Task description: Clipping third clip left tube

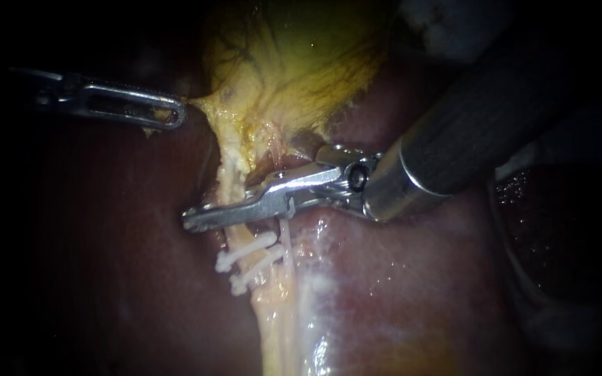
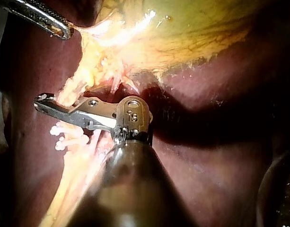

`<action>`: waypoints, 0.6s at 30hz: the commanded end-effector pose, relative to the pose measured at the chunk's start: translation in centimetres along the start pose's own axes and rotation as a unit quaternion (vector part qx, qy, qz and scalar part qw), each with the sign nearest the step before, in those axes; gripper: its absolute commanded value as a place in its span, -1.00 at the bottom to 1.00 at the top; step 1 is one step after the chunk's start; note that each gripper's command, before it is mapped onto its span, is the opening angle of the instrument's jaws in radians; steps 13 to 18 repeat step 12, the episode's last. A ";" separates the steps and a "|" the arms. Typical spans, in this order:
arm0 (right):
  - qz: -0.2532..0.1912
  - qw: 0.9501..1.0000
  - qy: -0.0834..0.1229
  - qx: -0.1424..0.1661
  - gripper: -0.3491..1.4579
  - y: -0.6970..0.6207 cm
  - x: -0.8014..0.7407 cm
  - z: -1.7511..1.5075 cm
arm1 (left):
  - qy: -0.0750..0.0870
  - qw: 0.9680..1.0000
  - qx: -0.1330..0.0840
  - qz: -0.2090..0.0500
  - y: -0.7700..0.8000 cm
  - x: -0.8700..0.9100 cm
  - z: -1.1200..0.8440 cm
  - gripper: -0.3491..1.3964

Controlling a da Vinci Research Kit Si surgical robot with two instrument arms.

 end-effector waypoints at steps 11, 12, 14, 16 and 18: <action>0.000 1.000 0.001 0.000 -1.00 0.00 -0.01 0.00 | 0.000 1.000 0.000 0.000 0.00 0.00 0.00 -1.00; 0.000 1.000 0.001 0.000 -1.00 0.00 -0.01 0.00 | 0.000 1.000 0.000 0.000 0.00 0.00 0.00 -1.00; 0.000 1.000 0.001 0.000 -1.00 0.00 -0.01 0.00 | 0.000 1.000 0.000 0.000 0.00 0.00 0.00 -1.00; 0.000 1.000 0.001 0.000 -1.00 0.00 -0.01 0.00 | 0.000 1.000 0.000 0.000 0.00 0.00 0.00 -1.00; 0.000 1.000 0.001 0.000 -1.00 0.00 -0.01 0.00 | 0.000 1.000 0.000 0.000 0.00 0.00 0.00 -1.00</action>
